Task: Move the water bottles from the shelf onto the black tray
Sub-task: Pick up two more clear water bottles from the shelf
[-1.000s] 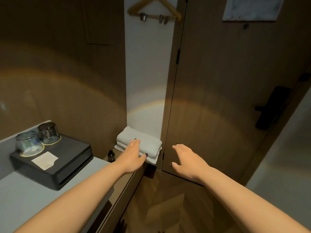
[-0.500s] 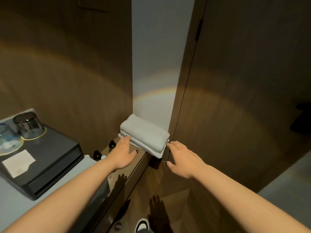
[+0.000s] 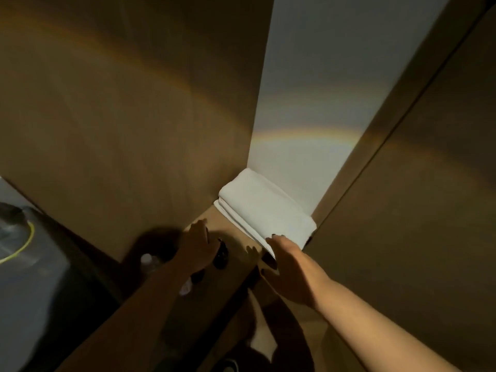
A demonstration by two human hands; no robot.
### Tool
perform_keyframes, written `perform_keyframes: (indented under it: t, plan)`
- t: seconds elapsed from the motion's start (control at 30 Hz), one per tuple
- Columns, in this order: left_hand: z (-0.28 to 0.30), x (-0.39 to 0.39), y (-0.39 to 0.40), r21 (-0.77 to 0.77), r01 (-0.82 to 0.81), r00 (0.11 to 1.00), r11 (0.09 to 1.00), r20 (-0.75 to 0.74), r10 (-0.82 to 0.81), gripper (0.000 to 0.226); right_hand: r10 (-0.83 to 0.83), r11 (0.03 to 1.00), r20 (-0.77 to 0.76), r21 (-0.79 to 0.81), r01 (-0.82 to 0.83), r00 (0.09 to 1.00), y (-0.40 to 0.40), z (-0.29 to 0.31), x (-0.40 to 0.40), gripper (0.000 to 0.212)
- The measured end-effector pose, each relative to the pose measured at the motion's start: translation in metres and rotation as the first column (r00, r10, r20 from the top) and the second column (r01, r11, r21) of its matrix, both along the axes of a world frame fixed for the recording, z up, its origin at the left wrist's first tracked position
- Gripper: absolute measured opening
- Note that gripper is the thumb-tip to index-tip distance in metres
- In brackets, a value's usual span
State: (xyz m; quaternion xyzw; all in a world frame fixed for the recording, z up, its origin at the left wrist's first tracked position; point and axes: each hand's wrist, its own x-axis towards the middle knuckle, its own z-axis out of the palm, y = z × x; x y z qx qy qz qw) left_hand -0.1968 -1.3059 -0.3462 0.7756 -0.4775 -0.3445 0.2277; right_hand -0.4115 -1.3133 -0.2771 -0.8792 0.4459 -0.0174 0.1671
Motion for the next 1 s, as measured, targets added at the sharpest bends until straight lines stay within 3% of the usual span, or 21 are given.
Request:
perform_keyframes:
  t: [0.03,0.17,0.37,0.5,0.63,0.7,0.83,0.9,1.0]
  plan:
    - [-0.005,0.004,-0.008,0.022,-0.016,1.000,1.000,-0.017,0.016,0.068,0.020,1.000,-0.009,-0.017,-0.021,1.000,-0.009,-0.008,0.007,0.062]
    - [-0.030,0.014,-0.030,0.123,-0.045,0.996,0.991,-0.069,0.054,0.068,-0.003,0.947,-0.093,0.321,0.033,0.996,-0.042,-0.039,0.024,0.060]
    - [-0.060,0.027,-0.041,0.212,-0.167,0.963,0.963,-0.174,0.205,0.066,0.047,0.866,-0.101,0.500,0.010,0.994,-0.094,-0.081,0.048,0.065]
    - [-0.075,0.037,-0.043,0.223,-0.322,0.911,0.920,-0.191,0.365,0.041,0.110,0.814,-0.094,0.579,-0.036,0.989,-0.131,-0.100,0.066,0.066]
    - [-0.083,0.041,-0.046,0.328,-0.453,0.848,0.829,-0.130,0.514,0.061,0.211,0.736,-0.087,0.669,-0.100,0.974,-0.164,-0.110,0.086,0.067]
    - [-0.090,0.037,-0.048,0.358,-0.555,0.773,0.750,-0.112,0.625,0.066,0.293,0.704,-0.075,0.691,-0.163,0.953,-0.179,-0.116,0.093,0.066]
    - [-0.107,0.024,-0.055,0.316,-0.755,0.516,0.575,-0.256,0.818,0.080,0.431,0.661,-0.102,0.712,-0.237,0.896,-0.203,-0.134,0.111,0.062]
    - [-0.124,0.022,-0.054,0.291,-0.828,0.398,0.479,-0.296,0.868,0.085,0.420,0.643,-0.117,0.739,-0.203,0.900,-0.208,-0.150,0.121,0.061]
    - [-0.150,0.022,-0.049,0.290,-0.866,0.335,0.407,-0.267,0.904,0.091,0.355,0.601,-0.077,0.782,-0.164,0.932,-0.204,-0.178,0.132,0.055]
